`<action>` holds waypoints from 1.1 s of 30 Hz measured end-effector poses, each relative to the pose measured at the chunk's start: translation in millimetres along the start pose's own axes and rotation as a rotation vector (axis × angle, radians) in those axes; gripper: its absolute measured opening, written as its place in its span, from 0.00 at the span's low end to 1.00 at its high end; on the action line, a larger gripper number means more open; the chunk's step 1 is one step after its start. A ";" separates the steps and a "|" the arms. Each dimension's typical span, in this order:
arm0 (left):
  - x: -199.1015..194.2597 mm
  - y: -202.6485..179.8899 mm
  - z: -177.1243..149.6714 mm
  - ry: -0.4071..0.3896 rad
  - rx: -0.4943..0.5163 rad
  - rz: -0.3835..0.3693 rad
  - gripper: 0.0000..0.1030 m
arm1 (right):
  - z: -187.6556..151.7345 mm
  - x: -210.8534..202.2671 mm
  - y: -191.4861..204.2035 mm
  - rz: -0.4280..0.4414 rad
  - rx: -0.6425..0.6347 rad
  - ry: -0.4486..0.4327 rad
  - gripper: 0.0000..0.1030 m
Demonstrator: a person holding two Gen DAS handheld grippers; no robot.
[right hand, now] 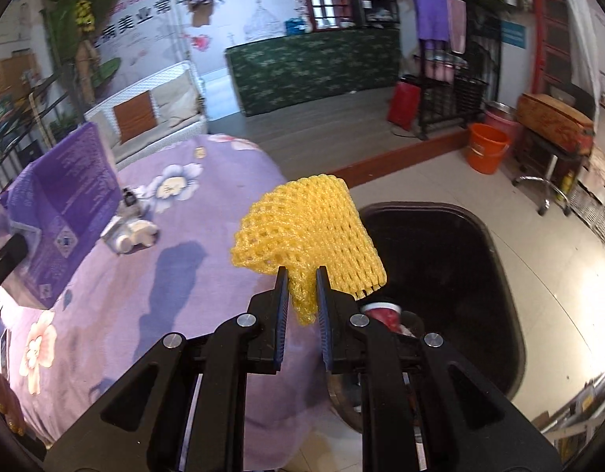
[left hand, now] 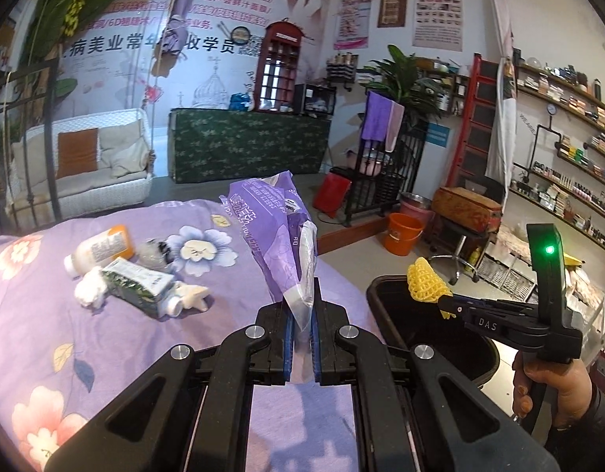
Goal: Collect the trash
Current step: 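Carry the purple wipes pack and yellow net over the black bin, then open the right tool over the bin while the left tool drops the wipes pack in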
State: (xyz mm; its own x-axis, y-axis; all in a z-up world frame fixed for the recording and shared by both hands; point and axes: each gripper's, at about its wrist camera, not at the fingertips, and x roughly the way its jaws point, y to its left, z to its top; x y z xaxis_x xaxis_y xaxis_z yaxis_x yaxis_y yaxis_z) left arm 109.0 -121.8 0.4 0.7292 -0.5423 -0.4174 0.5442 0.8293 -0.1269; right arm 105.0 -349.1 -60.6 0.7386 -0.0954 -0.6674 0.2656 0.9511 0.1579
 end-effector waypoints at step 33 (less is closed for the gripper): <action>70.3 -110.5 -10.1 0.141 0.143 -0.281 0.07 | -34.3 34.4 -111.5 -0.226 0.280 0.053 0.71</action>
State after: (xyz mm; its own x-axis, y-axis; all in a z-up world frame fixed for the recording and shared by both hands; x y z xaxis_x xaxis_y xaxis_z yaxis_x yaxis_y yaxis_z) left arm 96.0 -250.2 -24.0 0.4838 -0.7143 -0.5058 0.7754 0.6178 -0.1309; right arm 79.5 -448.3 -126.1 0.6107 -0.2719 -0.7438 0.5833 0.7896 0.1903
